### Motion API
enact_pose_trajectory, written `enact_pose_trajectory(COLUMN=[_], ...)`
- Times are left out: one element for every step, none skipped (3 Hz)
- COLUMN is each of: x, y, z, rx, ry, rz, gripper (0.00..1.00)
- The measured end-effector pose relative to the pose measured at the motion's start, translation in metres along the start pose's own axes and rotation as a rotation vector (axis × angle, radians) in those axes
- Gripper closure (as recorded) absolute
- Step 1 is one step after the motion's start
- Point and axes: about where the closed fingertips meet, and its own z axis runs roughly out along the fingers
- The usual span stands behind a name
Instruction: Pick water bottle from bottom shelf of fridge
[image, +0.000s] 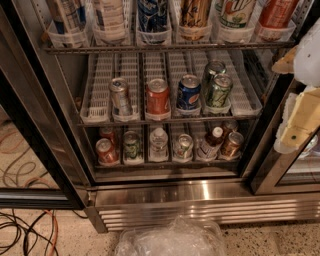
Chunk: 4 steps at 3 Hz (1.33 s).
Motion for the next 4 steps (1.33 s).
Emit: enact_pose_trajectory(x=[0.0,-0.007,-0.032,-0.065], y=[0.0,0.001,0.024,0.051], z=[0.0,0.011,0.042,0.1], rx=[0.0,-0.008,-0.047,-0.05], ry=[0.0,-0.014,-0.104,-0.222], rz=[0.0,0.045,0.138,0.262], gripper=[0.0,0.0,0.0,0.0])
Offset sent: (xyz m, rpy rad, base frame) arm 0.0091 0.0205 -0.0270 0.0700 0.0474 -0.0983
